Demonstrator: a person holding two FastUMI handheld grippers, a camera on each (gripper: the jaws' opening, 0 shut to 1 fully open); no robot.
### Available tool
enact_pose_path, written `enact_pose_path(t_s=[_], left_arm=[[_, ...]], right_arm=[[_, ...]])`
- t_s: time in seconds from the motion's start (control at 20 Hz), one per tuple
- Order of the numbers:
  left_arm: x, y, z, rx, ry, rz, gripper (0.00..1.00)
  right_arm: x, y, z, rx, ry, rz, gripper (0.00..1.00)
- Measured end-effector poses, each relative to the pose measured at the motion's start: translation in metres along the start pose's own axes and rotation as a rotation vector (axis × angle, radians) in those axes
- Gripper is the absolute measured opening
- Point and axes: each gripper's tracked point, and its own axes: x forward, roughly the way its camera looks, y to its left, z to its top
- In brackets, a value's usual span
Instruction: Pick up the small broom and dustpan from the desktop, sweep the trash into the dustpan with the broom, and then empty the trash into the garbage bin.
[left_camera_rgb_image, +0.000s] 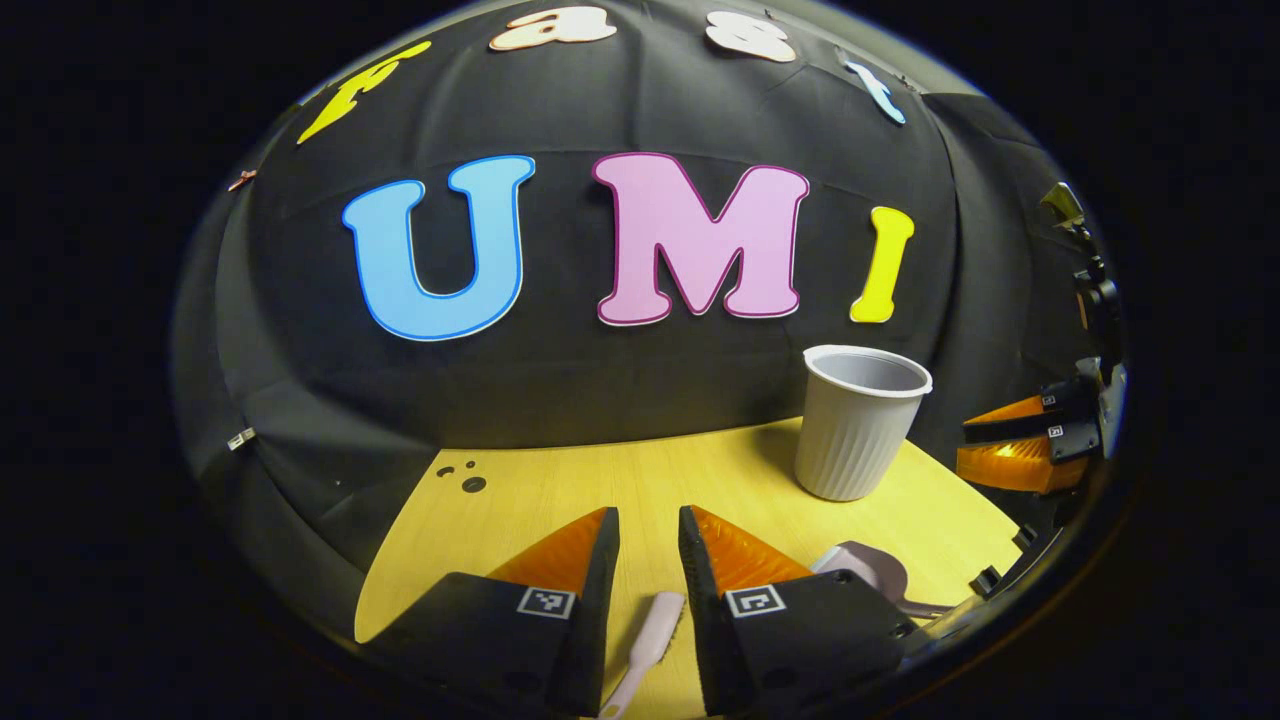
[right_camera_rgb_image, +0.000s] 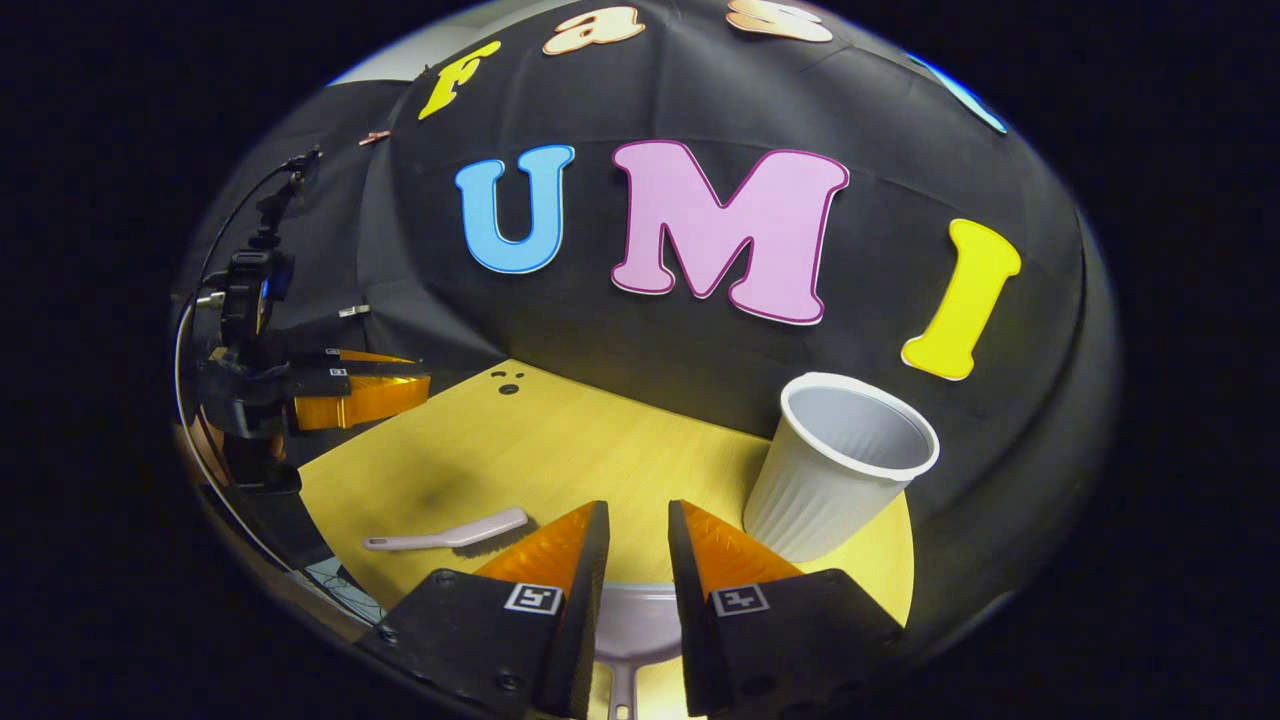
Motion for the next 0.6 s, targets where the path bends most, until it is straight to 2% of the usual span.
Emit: enact_pose_path(t_s=[0.5,0.55,0.6], left_arm=[[-0.005,0.013,0.001,0.045,0.003,0.028,0.40],[-0.005,0.013,0.001,0.046,0.000,0.026,0.47],[-0.006,0.012,0.001,0.046,-0.001,0.021,0.47]], right_arm=[[-0.004,0.015,0.004,0.006,-0.005,-0.003,0.39],[-0.006,0.017,0.005,0.010,-0.008,-0.012,0.39],[-0.007,0.019,0.007,0.014,-0.010,-0.022,0.39]])
